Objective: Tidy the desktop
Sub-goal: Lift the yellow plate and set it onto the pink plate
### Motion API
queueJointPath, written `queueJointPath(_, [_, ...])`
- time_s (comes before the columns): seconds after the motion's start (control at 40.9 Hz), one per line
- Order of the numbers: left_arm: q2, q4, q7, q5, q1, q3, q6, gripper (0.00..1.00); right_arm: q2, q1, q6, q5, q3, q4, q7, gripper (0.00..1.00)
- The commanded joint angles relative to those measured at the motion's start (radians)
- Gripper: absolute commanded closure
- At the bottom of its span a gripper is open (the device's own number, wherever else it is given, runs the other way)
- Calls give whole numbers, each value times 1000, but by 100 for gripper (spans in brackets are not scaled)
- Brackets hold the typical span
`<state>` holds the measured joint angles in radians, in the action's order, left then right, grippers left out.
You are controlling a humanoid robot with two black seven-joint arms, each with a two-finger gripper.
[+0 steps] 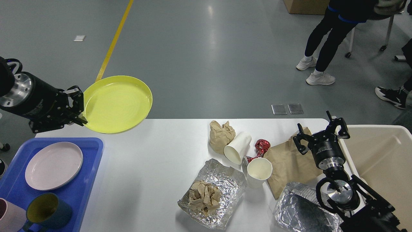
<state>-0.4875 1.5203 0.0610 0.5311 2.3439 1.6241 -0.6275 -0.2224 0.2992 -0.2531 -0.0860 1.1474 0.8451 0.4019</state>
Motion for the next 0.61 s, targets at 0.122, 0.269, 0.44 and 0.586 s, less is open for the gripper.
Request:
queueJointPath(0.122, [6,0,-12,-16,51,62,-63,100,0,0,0,0,0,0,0,0])
queueJointPath(0.269, [-13,-61,-13,-22,-30,62,-61,100,0,0,0,0,0,0,0,0])
queueJointPath(0.44, [-112,-221,-15,-95,-175,50,-61,100,0,0,0,0,0,2,0,0])
queueJointPath(0.586, [-233,-406,-3,-141,-337,-18,-64,100,0,0,0,0,0,2,0,0])
